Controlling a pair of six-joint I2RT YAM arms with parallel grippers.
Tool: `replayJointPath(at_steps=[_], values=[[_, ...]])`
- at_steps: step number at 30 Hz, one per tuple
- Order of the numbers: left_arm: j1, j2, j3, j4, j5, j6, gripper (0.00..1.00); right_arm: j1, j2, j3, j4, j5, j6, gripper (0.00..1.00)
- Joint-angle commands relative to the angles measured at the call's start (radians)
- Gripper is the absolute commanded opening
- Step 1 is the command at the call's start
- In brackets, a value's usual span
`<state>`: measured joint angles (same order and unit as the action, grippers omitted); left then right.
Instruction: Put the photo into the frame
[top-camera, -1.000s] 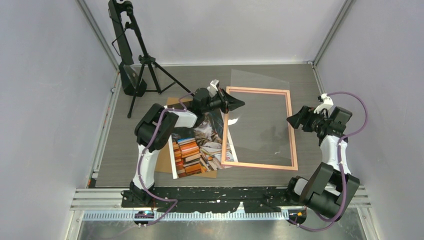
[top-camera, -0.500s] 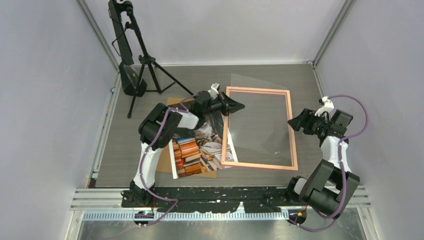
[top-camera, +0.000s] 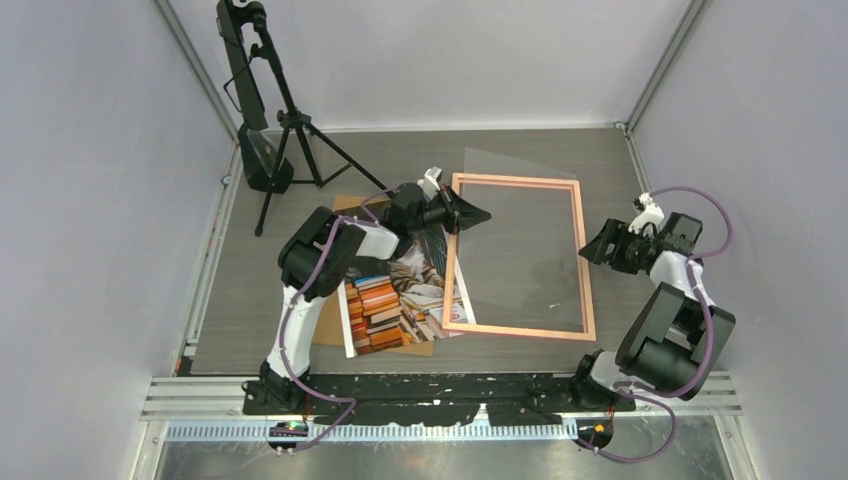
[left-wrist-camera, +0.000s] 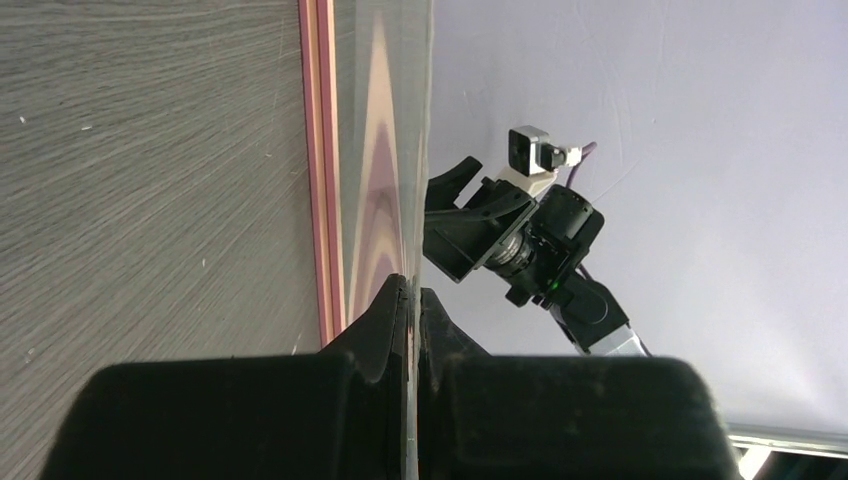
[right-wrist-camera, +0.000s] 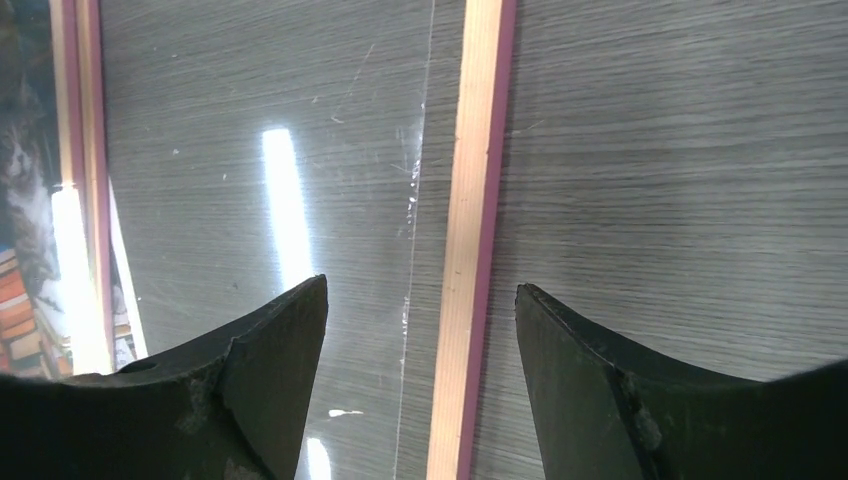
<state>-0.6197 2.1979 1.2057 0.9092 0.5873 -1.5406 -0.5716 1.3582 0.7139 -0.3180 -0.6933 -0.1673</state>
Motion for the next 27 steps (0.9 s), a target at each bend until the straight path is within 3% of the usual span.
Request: replayJointPath(at_steps=[1, 14, 27], values=[[-0.004, -0.010, 0.005, 0.040, 0.000, 0.039, 0.00, -0.003, 0.023, 0.093, -0.077, 0.056, -0.079, 0.75], [-0.004, 0.037, -0.009, 0.084, -0.021, -0.022, 0.00, 0.028, 0.182, 0.194, -0.230, 0.070, -0.181, 0.75], [-0.003, -0.016, -0.058, 0.089, -0.046, -0.072, 0.00, 0.062, 0.202, 0.194, -0.248, 0.059, -0.196, 0.74]])
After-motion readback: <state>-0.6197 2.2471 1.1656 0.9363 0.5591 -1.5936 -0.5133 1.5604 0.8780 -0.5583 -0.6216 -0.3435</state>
